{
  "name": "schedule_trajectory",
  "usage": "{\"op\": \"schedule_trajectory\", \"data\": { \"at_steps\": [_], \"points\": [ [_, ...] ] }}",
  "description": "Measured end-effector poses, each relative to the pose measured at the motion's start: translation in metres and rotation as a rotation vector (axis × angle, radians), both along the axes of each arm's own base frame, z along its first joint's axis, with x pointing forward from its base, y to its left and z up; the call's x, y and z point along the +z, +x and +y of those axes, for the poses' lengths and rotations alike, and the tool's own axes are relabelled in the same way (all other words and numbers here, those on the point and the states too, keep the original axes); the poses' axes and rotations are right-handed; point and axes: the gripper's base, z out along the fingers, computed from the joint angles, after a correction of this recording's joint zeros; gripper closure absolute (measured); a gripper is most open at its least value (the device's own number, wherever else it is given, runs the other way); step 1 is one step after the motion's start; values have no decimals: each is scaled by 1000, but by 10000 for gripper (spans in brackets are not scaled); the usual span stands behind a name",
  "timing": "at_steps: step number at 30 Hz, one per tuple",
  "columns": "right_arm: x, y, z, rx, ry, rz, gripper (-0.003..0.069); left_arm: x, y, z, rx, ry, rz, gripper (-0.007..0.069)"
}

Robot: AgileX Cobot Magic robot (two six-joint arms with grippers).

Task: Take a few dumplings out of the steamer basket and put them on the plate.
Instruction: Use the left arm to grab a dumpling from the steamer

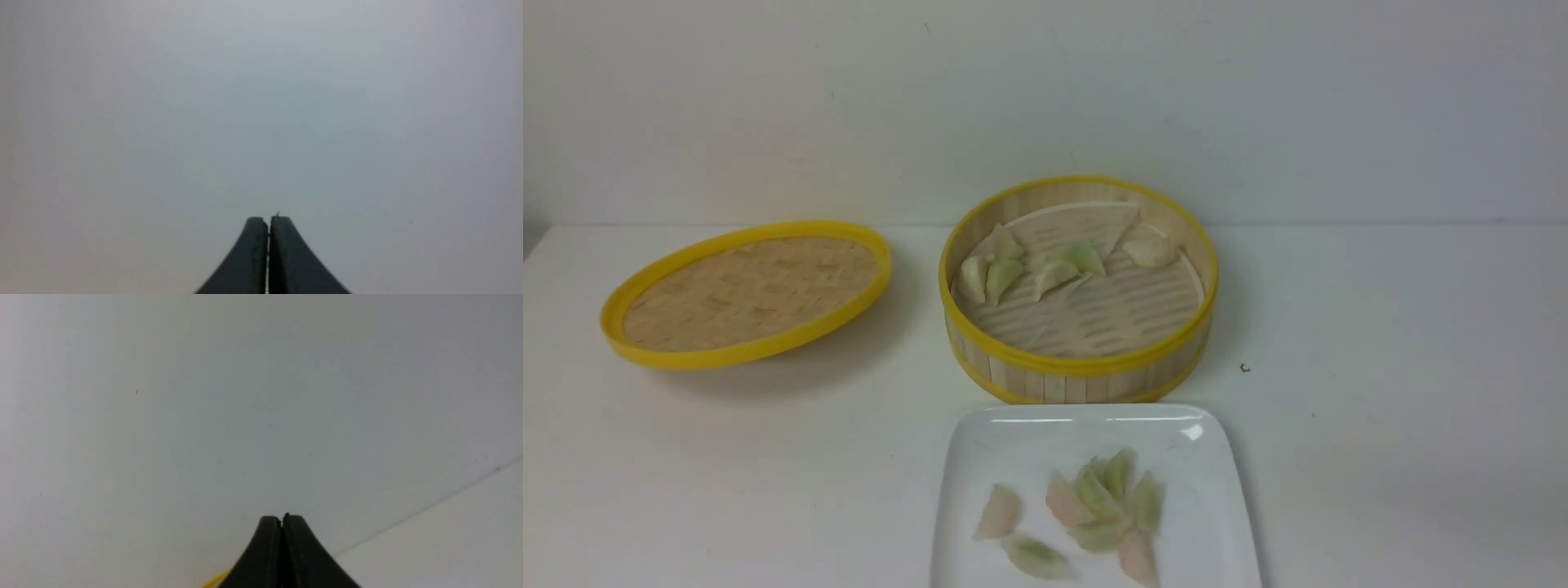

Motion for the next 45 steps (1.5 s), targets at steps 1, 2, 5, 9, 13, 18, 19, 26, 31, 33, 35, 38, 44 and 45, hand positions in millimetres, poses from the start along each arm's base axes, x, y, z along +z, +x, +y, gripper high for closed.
{"op": "schedule_trajectory", "data": {
  "at_steps": [1, 2, 5, 9, 13, 18, 19, 26, 31, 33, 35, 38, 44, 45],
  "points": [
    [1, 0, -1, -3, 19, -12, 673, 10, 5, -3, -23, 25, 67, 634],
    [2, 0, -1, -4, 39, -20, 673, 23, 11, -7, -52, 59, 156, 634],
    [11, -2, 3, 61, 84, 29, 673, 52, 43, -19, -145, 165, 505, 634],
    [51, -6, 18, 217, -47, 232, 673, 60, 101, -35, -277, 298, 934, 634],
    [91, 2, 27, 335, -225, 491, 673, 41, 165, -50, -425, 422, 1173, 634],
    [119, 36, 34, 454, -453, 825, 673, 1, 238, -90, -662, 574, 1318, 634],
    [124, 41, 35, 466, -477, 843, 673, -4, 249, -101, -694, 614, 1310, 634],
    [129, 54, 38, 485, -496, 874, 673, -12, 307, -162, -786, 813, 1206, 634],
    [129, 54, 38, 489, -495, 878, 673, -22, 343, -178, -793, 856, 1183, 634],
    [128, 53, 38, 494, -495, 888, 673, -34, 362, -184, -796, 914, 1172, 632],
    [128, 53, 38, 496, -495, 892, 673, -44, 372, -187, -799, 945, 1169, 625],
    [128, 53, 38, 495, -498, 895, 673, -62, 399, -195, -769, 966, 1122, 551],
    [128, 53, 37, 487, -516, 897, 673, -90, 423, -201, -711, 972, 1067, 344],
    [128, 53, 36, 484, -519, 898, 673, -95, 426, -202, -704, 980, 1059, 313]
  ]
}}
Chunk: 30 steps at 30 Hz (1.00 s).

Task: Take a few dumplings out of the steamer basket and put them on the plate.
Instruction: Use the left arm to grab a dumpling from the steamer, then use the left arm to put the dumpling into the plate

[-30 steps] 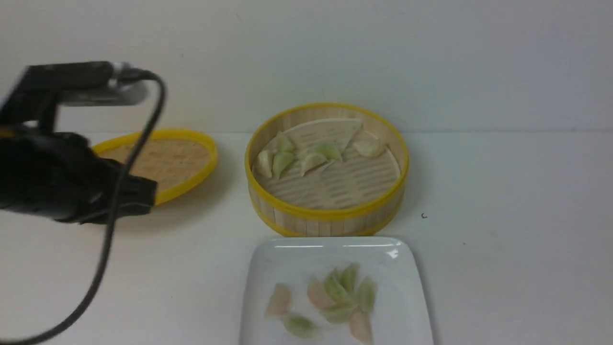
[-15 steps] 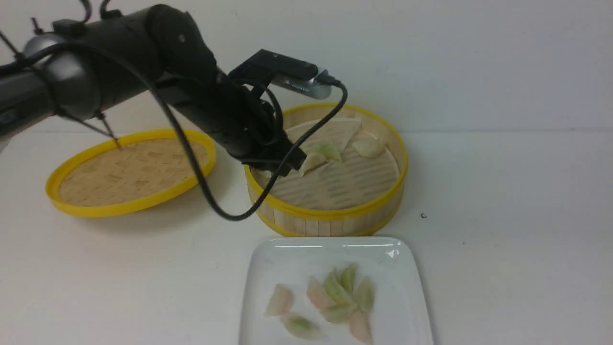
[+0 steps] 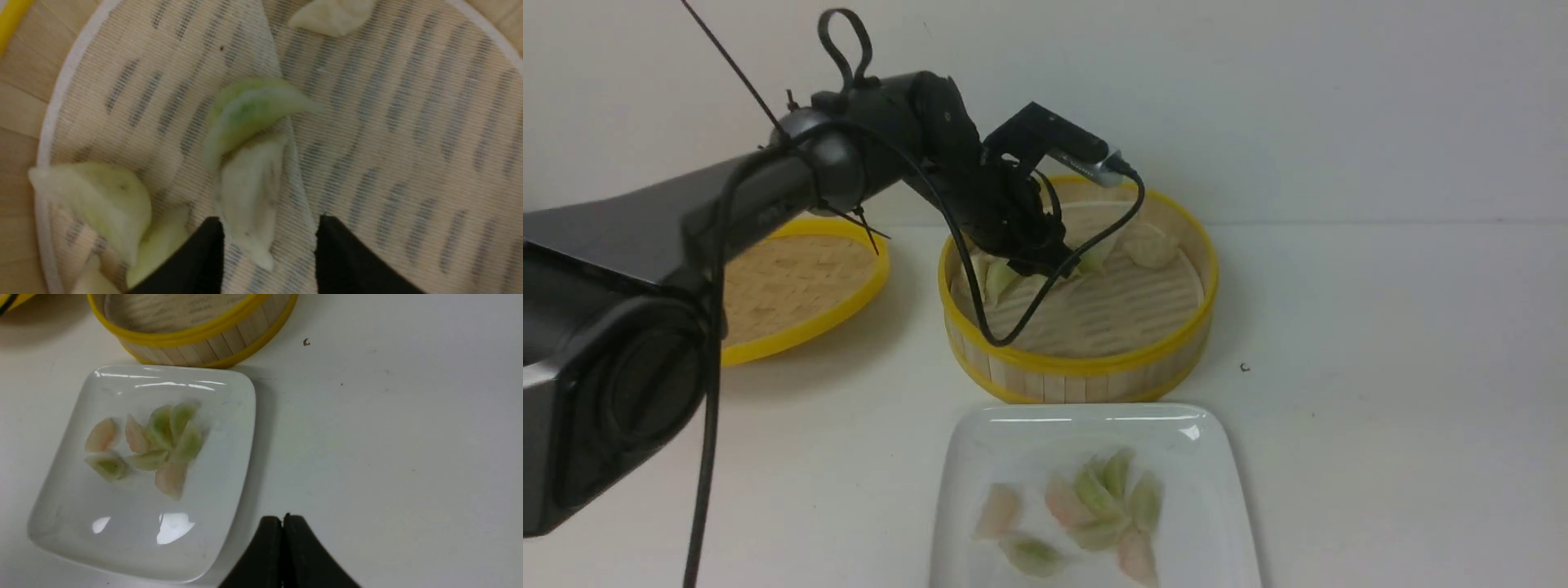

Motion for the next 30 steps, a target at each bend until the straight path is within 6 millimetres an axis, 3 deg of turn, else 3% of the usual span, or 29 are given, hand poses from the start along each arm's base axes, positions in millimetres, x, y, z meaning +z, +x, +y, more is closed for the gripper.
{"op": "schedule_trajectory", "data": {
  "at_steps": [1, 4, 8, 9, 11, 17, 20, 21, 22, 23, 24, 25, 27, 30],
  "points": [
    [0, 0, -1, -2, -9, -2, 673, -8, 5, -1, -1, 4, -27, 261],
    [0, 0, -2, -5, -20, -5, 673, -24, 11, -2, 1, 13, -49, 242],
    [0, 1, -2, -6, -21, -8, 673, -35, 12, -3, -2, 18, -46, 288],
    [0, 1, -2, -6, -20, -9, 673, -38, 11, -5, -10, 23, -36, 337],
    [0, 1, -2, -6, -20, -10, 673, -39, 10, -8, -16, 25, -32, 420],
    [-1, 0, -2, -3, -23, 4, 673, -19, -1, -9, -61, 72, 1, 418],
    [-2, -1, -2, 0, -25, 15, 673, 34, -21, -5, -48, 53, 29, 418],
    [-2, -1, -2, 0, -25, 15, 673, 38, -22, -5, -45, 49, 22, 418],
    [-2, -1, -2, 0, -25, 17, 673, 67, -38, 0, -45, 43, 60, 418],
    [-2, -1, -2, 0, -25, 17, 673, 74, -41, 1, -42, 38, 59, 418],
    [-2, -1, -2, 0, -26, 18, 673, 100, -59, 7, -43, 40, 111, 418],
    [-2, -1, -2, 0, -26, 18, 673, 102, -62, 8, -46, 45, 132, 418],
    [-2, -1, -2, 0, -26, 18, 673, 128, -85, 14, -31, 21, 185, 418],
    [-2, -1, -2, 0, -26, 18, 673, 133, -107, 15, -26, 0, 234, 418]
  ]
}}
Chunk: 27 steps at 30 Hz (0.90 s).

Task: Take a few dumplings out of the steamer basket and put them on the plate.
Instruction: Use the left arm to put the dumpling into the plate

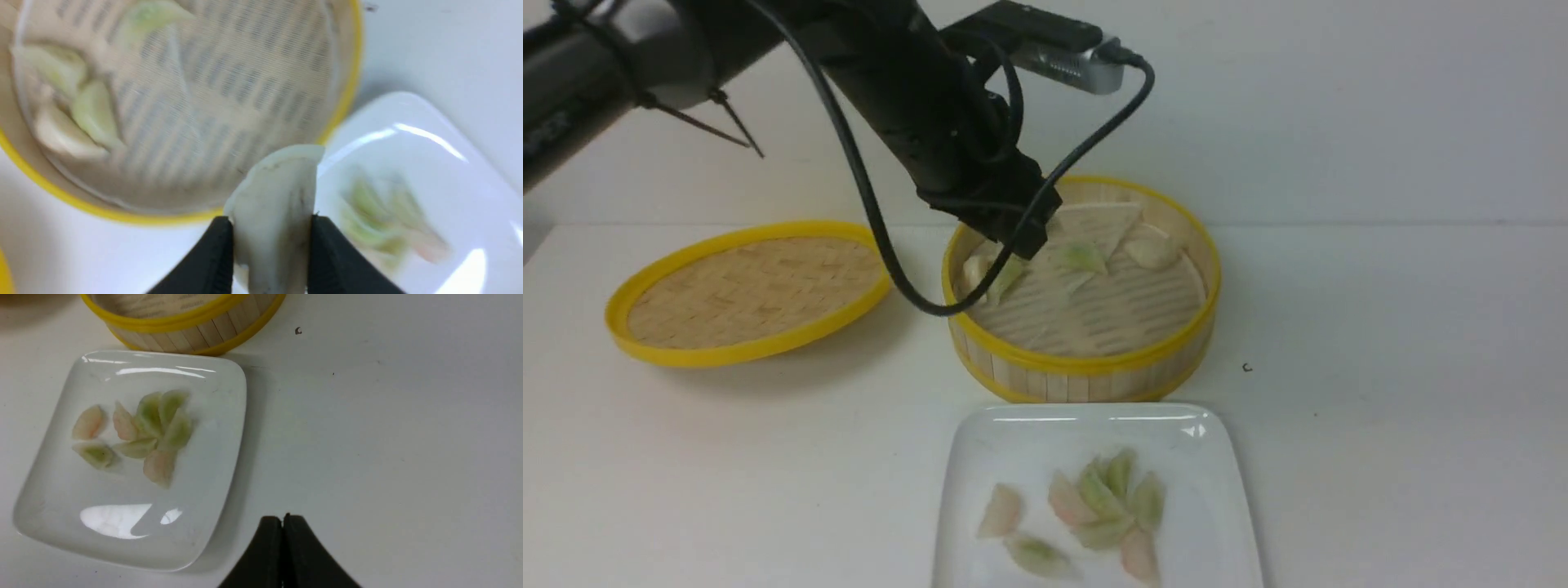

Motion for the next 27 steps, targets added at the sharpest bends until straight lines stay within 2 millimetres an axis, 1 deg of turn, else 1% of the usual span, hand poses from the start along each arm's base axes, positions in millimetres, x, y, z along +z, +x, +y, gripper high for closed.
{"op": "schedule_trajectory", "data": {
  "at_steps": [2, 4, 5, 6, 7, 8, 9, 11, 13, 14, 15, 16, 17, 19, 20, 21, 22, 23, 24, 25, 26, 27],
  "points": [
    [0, 0, 0, 0, 0, 0, 673, -18, -25, -5, -29, 30, 89, 418],
    [0, 0, 0, 0, 0, 0, 673, -44, -45, -11, -59, 75, 189, 418],
    [0, 0, 0, 0, 0, 0, 673, -57, -55, -14, -75, 95, 234, 418],
    [0, 0, 0, 1, 3, 0, 673, -63, -58, -16, -80, 102, 248, 418],
    [0, 0, 1, 2, 7, 1, 673, -86, -67, -22, -94, 126, 289, 418],
    [0, 0, 1, 2, 7, 1, 673, -87, -67, -22, -92, 127, 290, 418],
    [0, 0, 1, 2, 7, 1, 673, -102, -68, -24, -88, 138, 301, 418],
    [0, 0, 1, 2, 11, 2, 673, -118, -63, -28, -61, 138, 298, 418],
    [0, 1, 1, 4, 9, 5, 673, -131, -58, -30, -46, 143, 299, 418],
    [0, 1, 1, 6, 7, 5, 673, -132, -57, -30, -44, 143, 299, 418],
    [0, 4, 2, 13, 0, 18, 673, -139, -54, -31, -36, 149, 295, 417],
    [1, 8, 2, 26, -11, 33, 673, -145, -53, -32, -32, 157, 304, 400],
    [1, 9, 2, 29, -14, 39, 673, -146, -53, -32, -33, 159, 305, 400],
    [3, 22, 7, 82, -30, 98, 673, -153, -49, -33, -20, 172, 307, 299],
    [6, 27, 9, 104, -27, 110, 673, -153, -47, -33, -13, 175, 301, 253],
    [7, 37, 12, 136, -29, 134, 673, -152, -45, -34, -1, 178, 294, 212],
    [9, 46, 15, 160, -25, 145, 673, -150, -43, -34, 12, 183, 286, 186],
    [10, 48, 15, 165, -25, 145, 673, -149, -42, -34, 21, 183, 285, 176],
    [12, 62, 20, 199, -19, 157, 673, -142, -38, -34, 48, 191, 272, 157],
    [14, 76, 24, 228, -19, 165, 673, -134, -35, -31, 73, 209, 265, 159],
    [14, 87, 28, 261, -31, 169, 672, -126, -32, -27, 96, 225, 255, 174],
    [15, 99, 33, 292, -43, 176, 672, -117, -29, -21, 121, 239, 242, 204]
  ]
}}
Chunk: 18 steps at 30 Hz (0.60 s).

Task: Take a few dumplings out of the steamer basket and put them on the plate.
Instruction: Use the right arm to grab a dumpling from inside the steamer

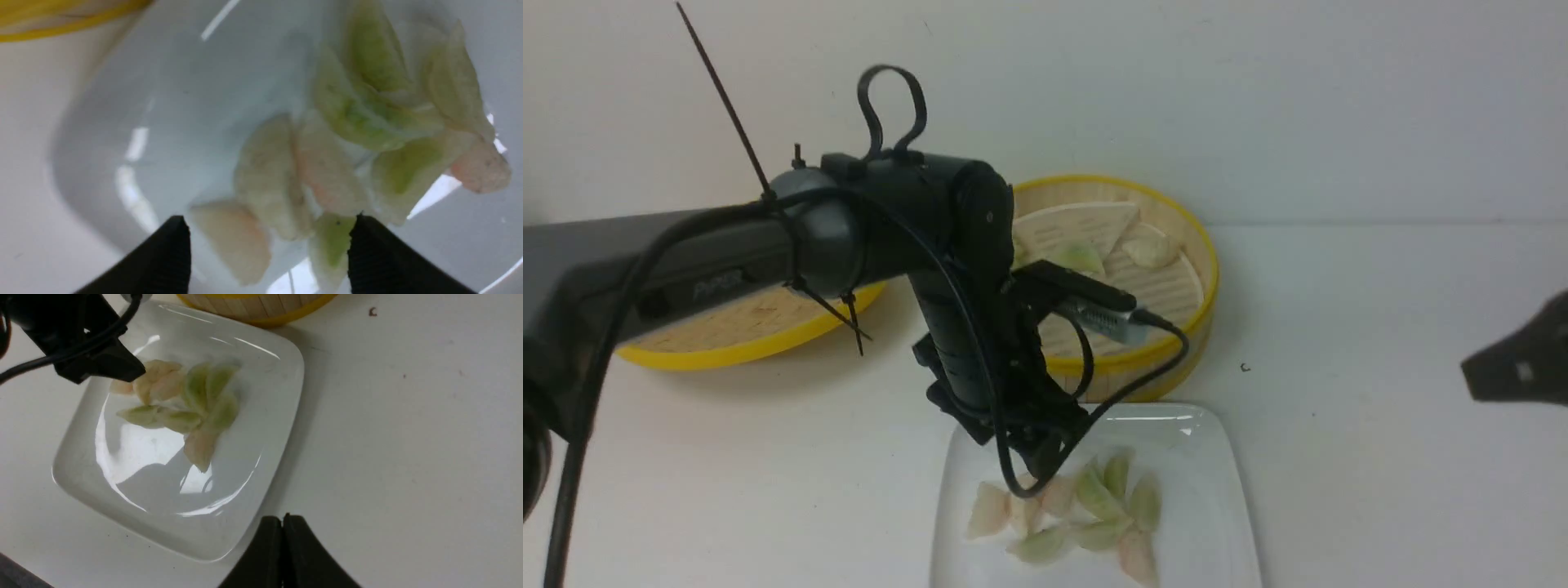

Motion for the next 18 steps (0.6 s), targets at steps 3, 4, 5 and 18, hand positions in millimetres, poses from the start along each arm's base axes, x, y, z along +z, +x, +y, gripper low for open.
{"op": "schedule_trajectory", "data": {
  "at_steps": [3, 4, 5, 18],
  "points": [
    [-2, 35, 20, 83, -34, 19, 671, 30, 5, 26, 76, 26, -55, 374],
    [0, 47, 26, 102, -46, 12, 670, 39, 6, 36, 100, 26, -72, 433],
    [-1, 61, 35, 126, -62, 13, 669, 51, 6, 48, 134, 18, -87, 506],
    [-62, 210, 140, 317, -184, -44, 497, 124, -71, 127, 335, -125, -249, 631]
  ]
}}
